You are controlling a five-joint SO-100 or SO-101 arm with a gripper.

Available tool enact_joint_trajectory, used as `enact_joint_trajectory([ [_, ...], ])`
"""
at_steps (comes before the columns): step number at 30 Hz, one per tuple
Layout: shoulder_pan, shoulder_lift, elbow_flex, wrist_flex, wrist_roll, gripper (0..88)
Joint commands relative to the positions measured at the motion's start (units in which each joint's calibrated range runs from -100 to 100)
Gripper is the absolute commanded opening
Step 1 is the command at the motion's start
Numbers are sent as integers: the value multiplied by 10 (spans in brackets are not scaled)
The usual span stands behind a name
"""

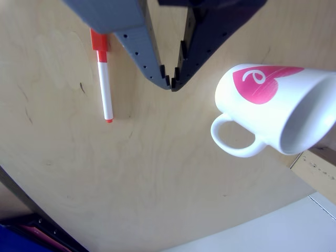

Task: Grab the pen and place it in the cup.

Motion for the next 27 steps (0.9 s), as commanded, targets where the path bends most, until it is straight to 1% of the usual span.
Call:
enact_joint_trajectory([
  [1,-4,-10,3,-1,2,11],
  [23,4,-4,3,-11,-3,11],
  [27,17,60,-8,-54,-3,11],
])
